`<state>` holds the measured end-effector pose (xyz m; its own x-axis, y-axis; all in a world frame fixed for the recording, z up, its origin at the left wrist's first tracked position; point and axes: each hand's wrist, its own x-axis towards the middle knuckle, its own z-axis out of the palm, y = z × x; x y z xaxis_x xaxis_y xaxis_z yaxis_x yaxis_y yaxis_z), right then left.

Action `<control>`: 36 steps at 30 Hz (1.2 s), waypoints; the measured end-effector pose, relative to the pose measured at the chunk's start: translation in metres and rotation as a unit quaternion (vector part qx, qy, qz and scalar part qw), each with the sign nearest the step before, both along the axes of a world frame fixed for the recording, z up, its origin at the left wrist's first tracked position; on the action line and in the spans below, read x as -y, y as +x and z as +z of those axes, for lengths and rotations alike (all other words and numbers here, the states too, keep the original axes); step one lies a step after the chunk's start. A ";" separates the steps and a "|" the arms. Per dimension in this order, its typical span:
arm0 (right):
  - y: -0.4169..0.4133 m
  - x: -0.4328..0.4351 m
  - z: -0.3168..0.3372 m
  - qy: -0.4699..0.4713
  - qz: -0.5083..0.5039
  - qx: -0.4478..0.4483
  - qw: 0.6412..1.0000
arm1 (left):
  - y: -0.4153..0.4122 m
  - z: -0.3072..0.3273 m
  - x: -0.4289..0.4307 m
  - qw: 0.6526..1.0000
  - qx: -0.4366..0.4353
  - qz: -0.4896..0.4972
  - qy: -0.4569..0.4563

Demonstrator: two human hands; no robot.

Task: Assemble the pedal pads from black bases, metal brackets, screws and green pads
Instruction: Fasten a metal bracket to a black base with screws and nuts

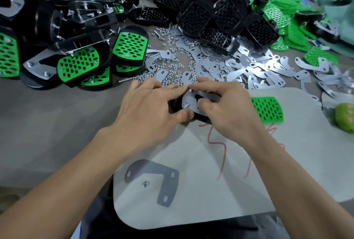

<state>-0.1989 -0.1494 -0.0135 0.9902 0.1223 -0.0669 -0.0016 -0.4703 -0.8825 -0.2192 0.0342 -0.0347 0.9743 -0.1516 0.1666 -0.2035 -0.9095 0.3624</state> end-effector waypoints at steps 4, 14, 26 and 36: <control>0.001 0.003 0.001 -0.009 -0.013 0.000 1.000 | 0.000 -0.001 0.000 1.000 -0.008 0.005 0.012; -0.006 -0.007 -0.005 -0.059 -0.006 0.031 0.998 | -0.001 -0.001 0.001 1.000 -0.006 0.009 0.004; -0.008 -0.015 0.015 -0.089 -0.040 0.040 0.994 | -0.001 -0.004 -0.001 0.999 0.031 -0.003 0.007; -0.010 -0.012 0.007 -0.142 0.002 0.072 0.987 | 0.001 -0.003 -0.001 1.000 0.007 0.006 0.025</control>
